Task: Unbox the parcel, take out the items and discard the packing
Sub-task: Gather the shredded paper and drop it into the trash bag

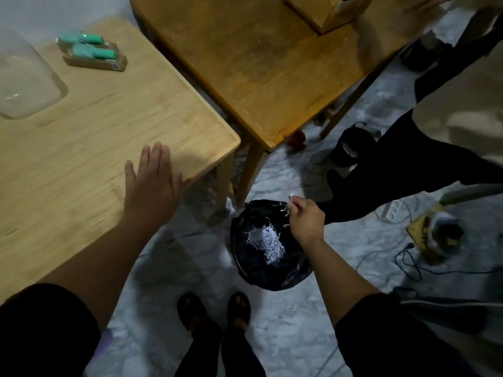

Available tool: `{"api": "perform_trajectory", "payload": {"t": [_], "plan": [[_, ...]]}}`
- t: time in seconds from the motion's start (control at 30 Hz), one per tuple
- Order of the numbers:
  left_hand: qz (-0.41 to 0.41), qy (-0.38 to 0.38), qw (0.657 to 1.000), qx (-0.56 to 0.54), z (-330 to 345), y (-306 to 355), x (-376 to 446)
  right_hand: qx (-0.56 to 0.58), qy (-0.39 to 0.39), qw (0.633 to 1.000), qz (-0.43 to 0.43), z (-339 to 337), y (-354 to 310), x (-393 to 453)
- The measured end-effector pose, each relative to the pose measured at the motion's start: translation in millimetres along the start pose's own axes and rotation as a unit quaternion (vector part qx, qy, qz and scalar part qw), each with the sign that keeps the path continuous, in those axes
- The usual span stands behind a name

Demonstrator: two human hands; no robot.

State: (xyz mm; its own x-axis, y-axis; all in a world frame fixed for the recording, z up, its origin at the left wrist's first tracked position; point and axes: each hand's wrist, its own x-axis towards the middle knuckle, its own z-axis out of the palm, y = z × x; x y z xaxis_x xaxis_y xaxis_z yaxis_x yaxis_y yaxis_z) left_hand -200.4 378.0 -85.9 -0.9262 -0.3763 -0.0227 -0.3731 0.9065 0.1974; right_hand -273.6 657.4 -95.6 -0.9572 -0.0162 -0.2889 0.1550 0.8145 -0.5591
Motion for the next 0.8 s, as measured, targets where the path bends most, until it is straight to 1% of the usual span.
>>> {"api": "perform_trajectory", "payload": {"t": [0.07,0.13,0.23,0.3,0.43,0.6,0.7,0.8], "plan": [[0.000,-0.001,1.000,0.007,-1,1,1,-0.036,-0.031,0.999,0.009,0,13,2],[-0.001,-0.007,1.000,0.012,0,1,1,-0.083,-0.080,0.993,0.010,-2,19,3],[-0.003,-0.019,1.000,0.012,-1,1,0,-0.211,-0.174,0.961,-0.031,-7,19,3],[-0.007,-0.028,1.000,0.004,-3,3,0,-0.260,-0.211,0.941,-0.051,-11,12,2],[-0.023,-0.050,0.998,0.001,-8,11,-1,-0.283,-0.213,0.929,-0.108,-19,-21,1],[-0.046,-0.135,0.990,-0.005,-33,26,3,-0.289,-0.205,0.921,-0.162,-36,-82,-1],[-0.067,-0.130,0.989,-0.017,-63,34,4,-0.288,-0.194,0.917,-0.196,-53,-122,-6],[-0.083,-0.111,0.990,0.004,-96,36,9,-0.286,-0.184,0.913,-0.225,-68,-161,-10]]}}
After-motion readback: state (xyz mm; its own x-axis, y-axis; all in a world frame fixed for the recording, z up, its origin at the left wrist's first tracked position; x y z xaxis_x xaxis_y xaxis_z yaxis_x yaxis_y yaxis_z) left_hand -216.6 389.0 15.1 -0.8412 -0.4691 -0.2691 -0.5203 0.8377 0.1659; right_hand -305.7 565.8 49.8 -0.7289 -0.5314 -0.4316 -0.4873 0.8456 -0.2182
